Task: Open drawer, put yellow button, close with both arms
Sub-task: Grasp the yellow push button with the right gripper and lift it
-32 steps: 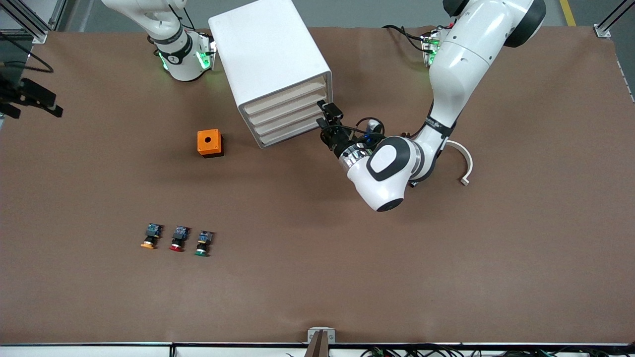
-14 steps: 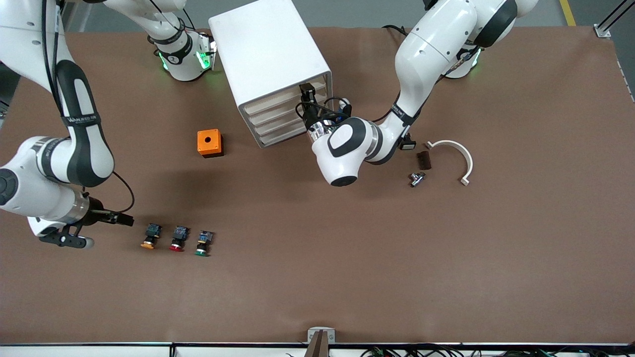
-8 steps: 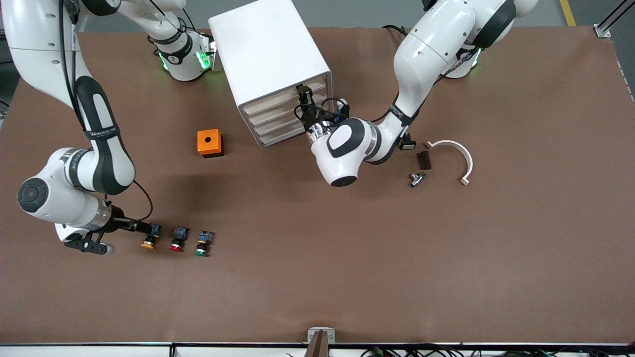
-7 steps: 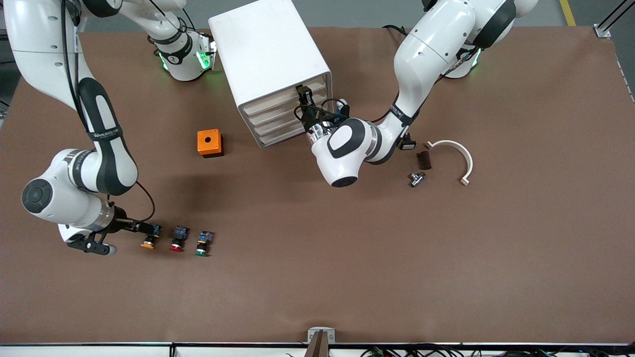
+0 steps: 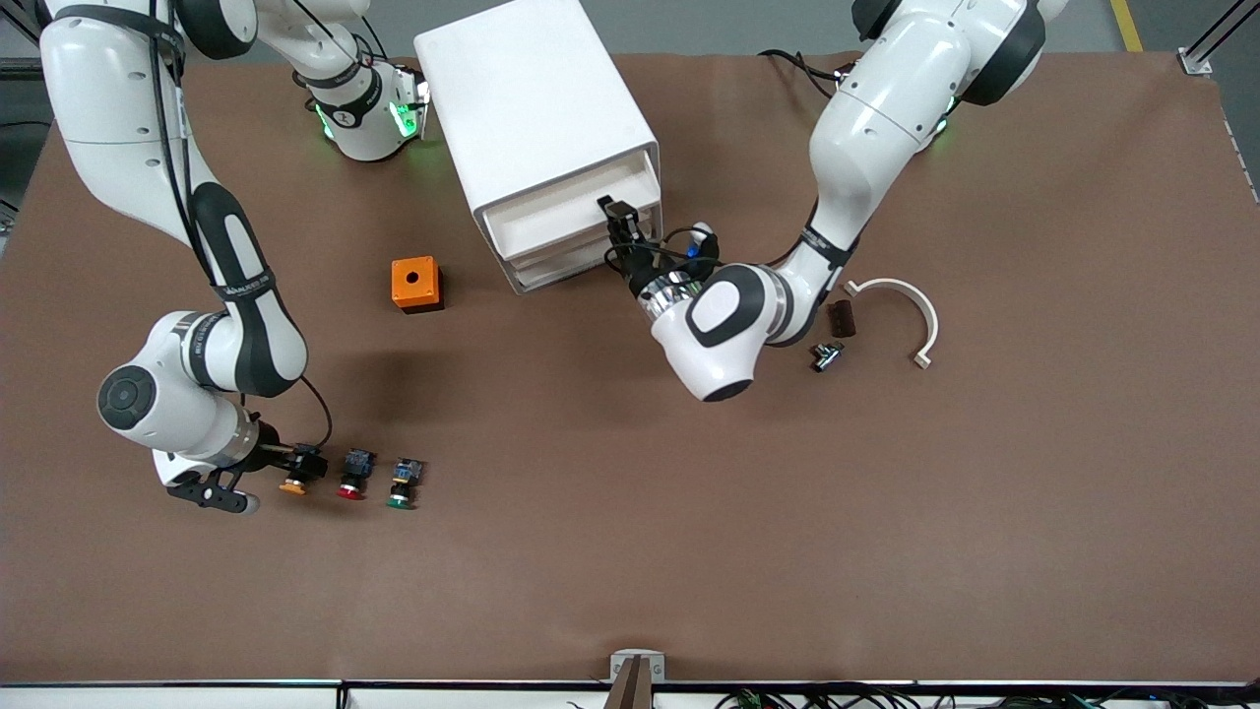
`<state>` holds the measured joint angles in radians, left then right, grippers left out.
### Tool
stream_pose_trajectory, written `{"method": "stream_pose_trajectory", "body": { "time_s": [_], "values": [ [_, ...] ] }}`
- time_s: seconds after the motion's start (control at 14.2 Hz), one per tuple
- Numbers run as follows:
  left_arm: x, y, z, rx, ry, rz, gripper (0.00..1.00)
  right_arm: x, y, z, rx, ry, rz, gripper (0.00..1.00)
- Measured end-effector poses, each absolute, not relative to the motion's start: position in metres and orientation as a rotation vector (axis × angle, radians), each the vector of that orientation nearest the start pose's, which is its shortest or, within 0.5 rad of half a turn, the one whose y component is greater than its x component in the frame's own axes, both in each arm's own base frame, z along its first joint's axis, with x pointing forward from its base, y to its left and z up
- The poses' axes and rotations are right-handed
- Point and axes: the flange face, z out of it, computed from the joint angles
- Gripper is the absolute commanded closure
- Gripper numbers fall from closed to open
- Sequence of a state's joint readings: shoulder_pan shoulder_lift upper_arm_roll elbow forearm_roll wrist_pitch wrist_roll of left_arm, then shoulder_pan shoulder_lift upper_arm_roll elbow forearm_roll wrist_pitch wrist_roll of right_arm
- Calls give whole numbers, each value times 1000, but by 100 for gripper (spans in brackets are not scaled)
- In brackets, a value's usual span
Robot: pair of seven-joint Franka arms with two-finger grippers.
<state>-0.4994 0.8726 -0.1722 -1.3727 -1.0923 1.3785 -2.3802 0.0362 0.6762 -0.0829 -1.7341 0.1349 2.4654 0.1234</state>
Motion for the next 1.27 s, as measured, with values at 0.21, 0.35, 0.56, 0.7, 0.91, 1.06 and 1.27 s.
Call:
{"method": "stream_pose_trajectory", "body": {
  "time_s": [0.21, 0.35, 0.56, 0.7, 0.91, 1.06, 1.27],
  "values": [
    [496, -459, 232, -1002, -1716, 1556, 87, 672, -27, 186, -3080, 395, -99, 0],
    [508, -448, 233, -984, -1744, 1576, 87, 670, -28, 182, -3082, 397, -92, 8],
    [522, -436, 233, -964, -1778, 1595, 79, 667, -28, 179, -3083, 398, -79, 26],
    [524, -434, 232, -960, -1791, 1597, 55, 664, -28, 175, -3084, 399, -66, 65],
    [529, -432, 226, -997, -1819, 1623, 12, 664, -30, 176, -3085, 401, -67, 99],
    [536, -429, 228, -1084, -1822, 1674, 0, 664, -25, 178, -3085, 392, -61, 100],
    [551, -423, 241, -1198, -1824, 1741, 0, 664, -6, 208, -3066, 457, 69, 100]
  ]
}}
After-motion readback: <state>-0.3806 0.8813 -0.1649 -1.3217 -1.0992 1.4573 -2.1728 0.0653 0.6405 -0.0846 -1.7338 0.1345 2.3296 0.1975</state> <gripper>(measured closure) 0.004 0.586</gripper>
